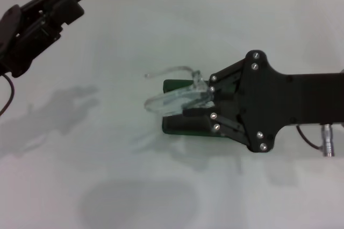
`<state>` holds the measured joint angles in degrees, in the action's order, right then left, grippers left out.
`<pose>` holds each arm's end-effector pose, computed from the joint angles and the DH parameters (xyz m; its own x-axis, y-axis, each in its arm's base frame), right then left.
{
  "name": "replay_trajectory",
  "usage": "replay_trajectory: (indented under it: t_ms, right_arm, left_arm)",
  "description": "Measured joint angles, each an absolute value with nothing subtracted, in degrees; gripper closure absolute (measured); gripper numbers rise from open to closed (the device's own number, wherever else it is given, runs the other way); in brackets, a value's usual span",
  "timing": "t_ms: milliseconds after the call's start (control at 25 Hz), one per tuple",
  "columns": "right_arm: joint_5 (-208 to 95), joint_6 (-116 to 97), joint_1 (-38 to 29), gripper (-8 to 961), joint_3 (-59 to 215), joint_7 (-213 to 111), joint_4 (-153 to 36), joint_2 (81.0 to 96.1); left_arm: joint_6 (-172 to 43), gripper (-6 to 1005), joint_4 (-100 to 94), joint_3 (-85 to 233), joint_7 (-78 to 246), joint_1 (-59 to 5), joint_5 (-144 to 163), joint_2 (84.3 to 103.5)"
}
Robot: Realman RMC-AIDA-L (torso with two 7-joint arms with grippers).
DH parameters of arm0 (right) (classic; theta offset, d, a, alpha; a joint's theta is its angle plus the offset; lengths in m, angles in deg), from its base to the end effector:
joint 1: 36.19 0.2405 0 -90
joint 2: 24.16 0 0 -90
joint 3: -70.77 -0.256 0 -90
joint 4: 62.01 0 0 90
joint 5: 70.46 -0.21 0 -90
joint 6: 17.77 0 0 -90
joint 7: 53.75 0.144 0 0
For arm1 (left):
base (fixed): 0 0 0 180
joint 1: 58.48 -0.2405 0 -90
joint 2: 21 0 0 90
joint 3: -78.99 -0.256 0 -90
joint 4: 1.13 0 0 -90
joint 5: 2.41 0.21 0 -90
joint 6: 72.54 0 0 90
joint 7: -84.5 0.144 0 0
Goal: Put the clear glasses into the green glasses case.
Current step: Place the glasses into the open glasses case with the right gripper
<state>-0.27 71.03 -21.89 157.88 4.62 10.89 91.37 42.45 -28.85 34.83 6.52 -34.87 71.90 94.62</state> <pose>0.1305 0.2649 0.0111 0.6282 0.4472 -0.6367 0.3208 -0.8944 -0.3117 -0.2368 0.2784 0.0660 0.2903 0.1507 0.9450 0.3396 -0.9395 0.0455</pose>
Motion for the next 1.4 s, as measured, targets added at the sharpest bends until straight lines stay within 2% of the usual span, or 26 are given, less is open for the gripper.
replay_trajectory:
  t_ms: [400,680,920,1040,1200,1400]
  right_arm:
    - [15.39,70.52,-22.72,843,151.55,26.22,24.36,91.32]
    - [33.5,71.98,-18.97,843,150.29,51.96,38.88,91.26]
    - [40.45,81.77,-8.97,843,144.69,70.16,44.64,91.24]
    - [41.29,87.91,-2.25,843,140.69,77.28,41.92,91.15]
    - [45.8,94.89,6.05,843,138.58,83.57,33.85,91.11]
    - [49.91,97.2,11.88,843,139.37,84.37,20.4,90.68]
  left_arm:
    - [39.72,798,-29.02,35.69,6.06,-36.02,71.84,92.7]
    - [33.99,909,-29.06,38.22,5.26,-38.43,71.93,92.43]
    - [33.0,769,-28.71,41.47,6.63,-39.63,72.21,93.78]
    - [32.83,518,-28.56,41.53,6.79,-39.72,72.24,93.99]
    - [32.75,512,-28.5,41.55,6.86,-39.75,72.24,94.19]
    - [32.74,511,-27.86,41.55,6.89,-39.85,72.24,94.42]
